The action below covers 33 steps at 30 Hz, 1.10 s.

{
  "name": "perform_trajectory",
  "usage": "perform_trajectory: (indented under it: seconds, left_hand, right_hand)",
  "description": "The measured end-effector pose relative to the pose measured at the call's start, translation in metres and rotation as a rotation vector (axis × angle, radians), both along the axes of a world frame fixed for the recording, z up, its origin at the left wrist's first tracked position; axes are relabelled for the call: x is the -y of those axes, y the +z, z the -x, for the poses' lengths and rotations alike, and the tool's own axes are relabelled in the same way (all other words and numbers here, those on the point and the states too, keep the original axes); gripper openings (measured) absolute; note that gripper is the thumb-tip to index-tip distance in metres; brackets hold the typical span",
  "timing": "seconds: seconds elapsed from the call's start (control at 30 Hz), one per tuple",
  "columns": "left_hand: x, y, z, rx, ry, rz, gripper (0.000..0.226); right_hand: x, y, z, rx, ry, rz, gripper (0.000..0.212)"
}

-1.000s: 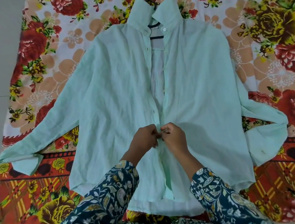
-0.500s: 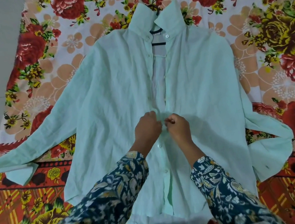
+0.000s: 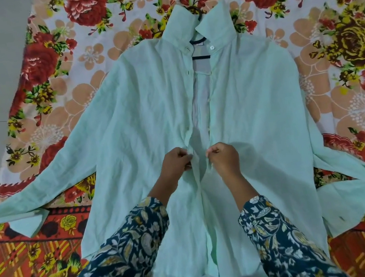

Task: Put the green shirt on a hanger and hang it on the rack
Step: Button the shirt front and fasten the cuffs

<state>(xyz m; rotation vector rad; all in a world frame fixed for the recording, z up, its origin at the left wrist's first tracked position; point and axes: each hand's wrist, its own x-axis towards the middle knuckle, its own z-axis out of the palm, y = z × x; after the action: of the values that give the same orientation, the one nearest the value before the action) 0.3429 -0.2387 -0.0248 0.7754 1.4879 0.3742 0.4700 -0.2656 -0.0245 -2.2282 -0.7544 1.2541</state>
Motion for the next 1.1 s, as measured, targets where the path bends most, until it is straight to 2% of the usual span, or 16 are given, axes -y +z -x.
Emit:
perform_trajectory:
  seconds: [0.07, 0.13, 0.3, 0.43, 0.5, 0.67, 0.8, 0.93, 1.1]
  left_hand:
    - [0.003, 0.003, 0.003, 0.083, 0.034, 0.033, 0.018]
    - [0.005, 0.005, 0.003, 0.114, 0.015, 0.037, 0.016]
    - [0.008, 0.015, 0.002, 0.115, -0.051, 0.000, 0.017]
    - [0.009, 0.022, 0.000, 0.036, -0.155, -0.065, 0.019]
    - [0.010, 0.024, -0.001, 0.009, -0.234, -0.064, 0.025]
    - [0.003, 0.026, -0.002, 0.013, -0.208, -0.022, 0.022]
    - [0.002, 0.024, -0.001, 0.025, -0.252, -0.036, 0.018]
    - [-0.001, 0.021, -0.003, -0.073, -0.263, -0.087, 0.012]
    - [-0.009, 0.016, -0.009, -0.207, -0.417, -0.150, 0.023]
  right_hand:
    - [0.000, 0.007, 0.001, -0.160, -0.112, -0.013, 0.030]
    - [-0.002, 0.012, 0.005, -0.236, -0.117, -0.011, 0.030]
    - [-0.005, 0.015, 0.011, -0.214, -0.065, -0.014, 0.029]
    - [-0.004, 0.016, 0.011, -0.120, -0.018, -0.001, 0.012]
    - [-0.003, 0.017, 0.011, -0.085, -0.011, 0.001, 0.012]
    - [0.002, 0.017, 0.006, -0.228, -0.120, -0.034, 0.020]
    - [0.002, 0.017, 0.006, -0.251, -0.128, -0.047, 0.024]
    - [0.003, 0.016, 0.008, -0.267, -0.152, -0.048, 0.024]
    - [0.007, 0.017, 0.009, -0.267, -0.144, -0.083, 0.008]
